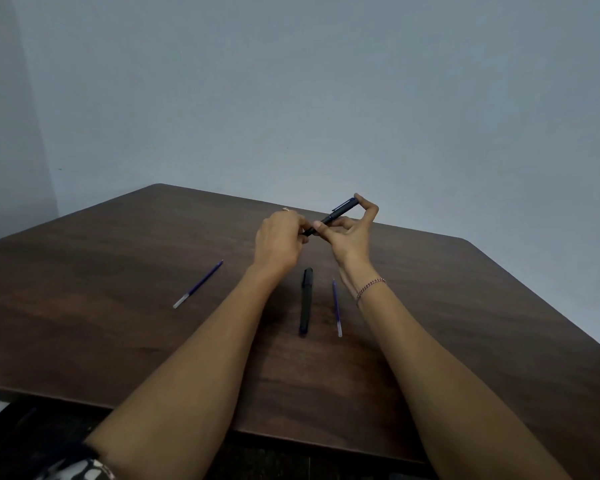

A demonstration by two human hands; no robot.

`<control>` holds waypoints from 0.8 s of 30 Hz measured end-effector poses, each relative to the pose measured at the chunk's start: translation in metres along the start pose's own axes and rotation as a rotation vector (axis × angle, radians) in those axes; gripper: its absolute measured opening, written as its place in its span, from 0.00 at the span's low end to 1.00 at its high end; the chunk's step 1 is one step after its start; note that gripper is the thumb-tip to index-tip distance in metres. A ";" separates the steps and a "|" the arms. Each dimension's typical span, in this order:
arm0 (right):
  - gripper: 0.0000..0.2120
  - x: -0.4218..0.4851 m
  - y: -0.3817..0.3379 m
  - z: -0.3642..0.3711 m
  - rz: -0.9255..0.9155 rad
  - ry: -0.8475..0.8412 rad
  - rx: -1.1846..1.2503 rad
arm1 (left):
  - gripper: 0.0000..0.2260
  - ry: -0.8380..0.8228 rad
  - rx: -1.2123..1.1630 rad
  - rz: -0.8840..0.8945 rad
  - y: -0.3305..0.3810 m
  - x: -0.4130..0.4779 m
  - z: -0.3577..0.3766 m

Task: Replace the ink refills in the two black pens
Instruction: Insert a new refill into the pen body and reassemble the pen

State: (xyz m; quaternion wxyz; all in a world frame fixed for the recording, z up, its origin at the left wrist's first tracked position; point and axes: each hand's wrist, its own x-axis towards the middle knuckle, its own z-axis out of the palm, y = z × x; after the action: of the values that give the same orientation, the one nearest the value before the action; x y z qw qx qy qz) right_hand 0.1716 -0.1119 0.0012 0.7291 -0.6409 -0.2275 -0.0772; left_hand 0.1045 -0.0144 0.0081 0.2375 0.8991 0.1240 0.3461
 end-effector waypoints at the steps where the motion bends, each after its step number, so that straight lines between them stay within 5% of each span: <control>1: 0.35 0.001 -0.001 -0.001 0.000 -0.007 0.018 | 0.11 0.003 0.012 0.011 0.001 0.000 0.000; 7: 0.35 0.002 -0.003 -0.012 0.070 -0.055 0.045 | 0.09 -0.005 -0.007 0.033 0.007 -0.002 0.001; 14: 0.36 0.013 -0.012 -0.057 0.294 -0.109 0.103 | 0.23 -0.374 -0.245 0.098 0.024 -0.008 0.008; 24: 0.30 0.018 -0.017 -0.079 0.400 -0.104 0.093 | 0.28 -0.502 -0.375 0.215 0.036 -0.014 0.010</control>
State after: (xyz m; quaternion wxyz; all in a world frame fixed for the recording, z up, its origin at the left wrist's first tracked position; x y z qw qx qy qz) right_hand 0.1985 -0.1883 0.0183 0.7460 -0.6420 -0.1362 0.1129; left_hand 0.1034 -0.0542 0.0126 0.3841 0.9049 -0.0997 0.1537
